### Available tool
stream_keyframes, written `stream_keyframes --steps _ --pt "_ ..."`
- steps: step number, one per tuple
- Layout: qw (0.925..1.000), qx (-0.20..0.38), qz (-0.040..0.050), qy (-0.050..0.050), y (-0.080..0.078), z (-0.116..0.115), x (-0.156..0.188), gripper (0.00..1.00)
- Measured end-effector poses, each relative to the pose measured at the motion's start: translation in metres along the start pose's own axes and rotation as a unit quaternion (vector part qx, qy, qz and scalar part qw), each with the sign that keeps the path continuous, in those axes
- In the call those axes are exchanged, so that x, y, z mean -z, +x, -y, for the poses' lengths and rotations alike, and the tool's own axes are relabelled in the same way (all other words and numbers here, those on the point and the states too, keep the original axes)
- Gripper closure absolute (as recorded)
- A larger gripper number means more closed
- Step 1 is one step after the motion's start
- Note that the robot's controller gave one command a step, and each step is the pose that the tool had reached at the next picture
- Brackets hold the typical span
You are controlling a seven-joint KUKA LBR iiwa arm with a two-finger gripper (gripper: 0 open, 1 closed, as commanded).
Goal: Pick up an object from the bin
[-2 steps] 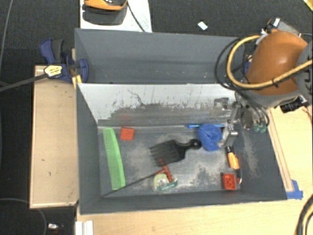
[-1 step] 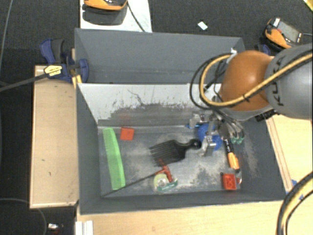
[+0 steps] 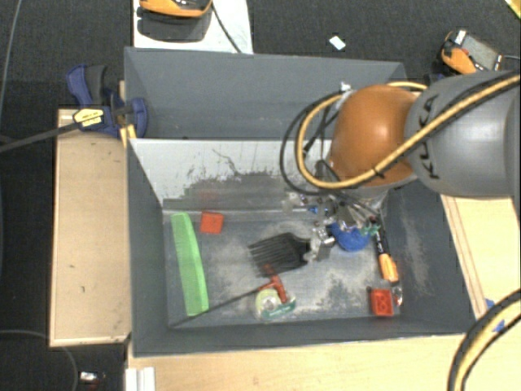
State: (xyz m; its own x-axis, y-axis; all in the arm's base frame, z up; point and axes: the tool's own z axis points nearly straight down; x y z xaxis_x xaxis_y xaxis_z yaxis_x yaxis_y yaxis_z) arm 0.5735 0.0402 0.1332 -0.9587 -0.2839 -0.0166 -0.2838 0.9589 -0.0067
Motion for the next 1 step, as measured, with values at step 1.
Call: stream_keyframes --steps 1 --pt "0.9997 0.026 -0.0028 -0.002 -0.0063 -0.0099 -0.0056 0.00"
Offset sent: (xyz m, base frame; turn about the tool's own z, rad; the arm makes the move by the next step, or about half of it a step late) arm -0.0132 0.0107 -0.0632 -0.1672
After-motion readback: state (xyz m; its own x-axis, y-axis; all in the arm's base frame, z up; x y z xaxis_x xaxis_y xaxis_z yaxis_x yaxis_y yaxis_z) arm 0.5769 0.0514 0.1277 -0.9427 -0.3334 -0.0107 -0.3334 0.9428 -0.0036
